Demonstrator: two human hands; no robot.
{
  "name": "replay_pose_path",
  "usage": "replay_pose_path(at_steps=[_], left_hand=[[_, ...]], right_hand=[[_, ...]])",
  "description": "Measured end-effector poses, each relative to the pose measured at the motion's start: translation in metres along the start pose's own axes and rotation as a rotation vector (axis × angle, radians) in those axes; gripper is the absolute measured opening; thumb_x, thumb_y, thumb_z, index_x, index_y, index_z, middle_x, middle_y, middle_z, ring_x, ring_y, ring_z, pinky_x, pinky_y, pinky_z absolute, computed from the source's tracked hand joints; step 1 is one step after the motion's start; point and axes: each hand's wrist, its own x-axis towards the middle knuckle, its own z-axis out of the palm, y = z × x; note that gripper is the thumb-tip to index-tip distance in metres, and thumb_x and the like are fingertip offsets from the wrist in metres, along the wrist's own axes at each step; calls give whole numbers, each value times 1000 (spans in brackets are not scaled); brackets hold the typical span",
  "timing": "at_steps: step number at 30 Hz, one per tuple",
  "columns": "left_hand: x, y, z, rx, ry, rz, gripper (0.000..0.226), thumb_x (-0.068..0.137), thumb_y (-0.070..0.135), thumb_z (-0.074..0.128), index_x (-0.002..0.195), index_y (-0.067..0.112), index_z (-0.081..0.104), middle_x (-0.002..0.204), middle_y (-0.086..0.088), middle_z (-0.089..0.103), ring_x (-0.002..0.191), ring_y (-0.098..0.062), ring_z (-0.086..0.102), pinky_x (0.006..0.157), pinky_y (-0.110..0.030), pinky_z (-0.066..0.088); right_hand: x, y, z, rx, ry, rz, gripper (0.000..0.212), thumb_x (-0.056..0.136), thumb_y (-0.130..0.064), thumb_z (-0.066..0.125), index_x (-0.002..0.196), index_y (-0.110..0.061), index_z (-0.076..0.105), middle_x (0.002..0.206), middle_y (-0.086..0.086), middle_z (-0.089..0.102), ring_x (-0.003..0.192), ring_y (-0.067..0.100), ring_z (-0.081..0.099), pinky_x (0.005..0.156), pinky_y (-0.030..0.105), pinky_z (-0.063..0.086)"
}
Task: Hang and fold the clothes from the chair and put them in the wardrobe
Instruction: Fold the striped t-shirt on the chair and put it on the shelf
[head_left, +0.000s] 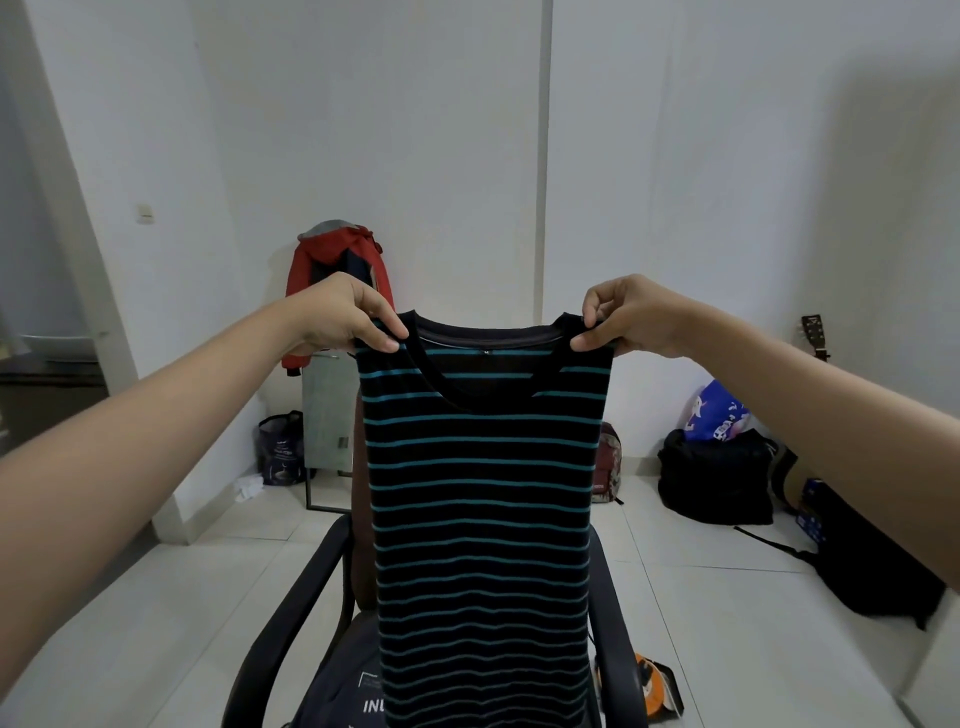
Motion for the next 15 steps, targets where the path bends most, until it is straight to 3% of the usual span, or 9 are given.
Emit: replay_pose_path(at_steps=[4,8,11,15], left_hand=[[1,-12,7,-59,13,44,23,71,-14,69,72,9,71,87,-18,63,70,-14,65,59,-14,52],[2,-19,11,-63,-29,54,26,72,-15,68,71,10,73,86,-18,60,66,-11,63,54,-12,49],[4,-20,14,-9,-90,26,24,73,-12,69,77,11,74,79,-14,62,60,-7,62,51,-11,48],[14,-27,17,14,-86,-10,28,73,-8,71,71,20,76,69,3,70,70,-12,61,54,-18,47]], right_hand=[[1,7,9,11,-25,26,37,74,11,71,61,-13,46,48,-6,45,47,7,48,52,17,47],[0,11,15,16,-122,58,26,77,13,66,68,-10,57,64,1,64,64,13,63,59,19,53],[0,12,18,-33,-150,81,20,79,12,65,81,-7,68,78,3,72,74,13,69,64,20,54],[5,17,18,33,-127,75,19,79,11,64,82,-7,69,74,2,73,72,12,70,64,22,56]])
